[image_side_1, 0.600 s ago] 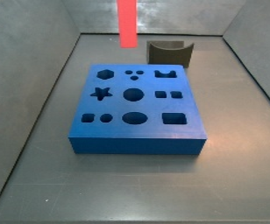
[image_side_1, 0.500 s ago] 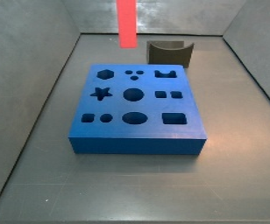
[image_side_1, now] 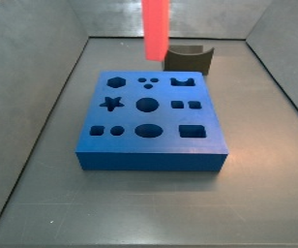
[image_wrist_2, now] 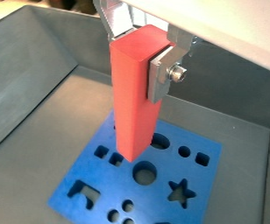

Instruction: Insert the rectangle object.

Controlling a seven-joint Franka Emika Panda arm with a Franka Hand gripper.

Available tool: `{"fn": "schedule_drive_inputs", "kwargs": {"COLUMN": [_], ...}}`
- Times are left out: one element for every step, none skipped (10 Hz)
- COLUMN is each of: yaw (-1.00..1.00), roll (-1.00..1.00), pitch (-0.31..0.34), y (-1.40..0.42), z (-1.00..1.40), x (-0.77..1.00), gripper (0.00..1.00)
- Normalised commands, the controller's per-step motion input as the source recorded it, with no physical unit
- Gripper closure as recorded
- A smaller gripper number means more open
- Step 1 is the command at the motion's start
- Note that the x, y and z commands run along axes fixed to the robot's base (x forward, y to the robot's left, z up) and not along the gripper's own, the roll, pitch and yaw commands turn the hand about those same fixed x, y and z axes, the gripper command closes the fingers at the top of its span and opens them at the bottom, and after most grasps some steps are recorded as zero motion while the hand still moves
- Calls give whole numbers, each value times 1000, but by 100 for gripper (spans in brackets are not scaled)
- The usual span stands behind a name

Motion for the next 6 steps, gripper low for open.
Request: {"fn": "schedule_drive_inputs", "kwargs": {"yaw": [-391,-320,-291,-294,-329,-363], "roll": [0,0,0,0,0,1], "pitch": [0,0,0,0,0,0], "y": [-97,-109,-114,-120,-137,-149], "z": [-117,-129,-146,-146,-134,-120], "x": [754,829,857,849,800,746], "gripper": [100,100,100,100,100,100]}}
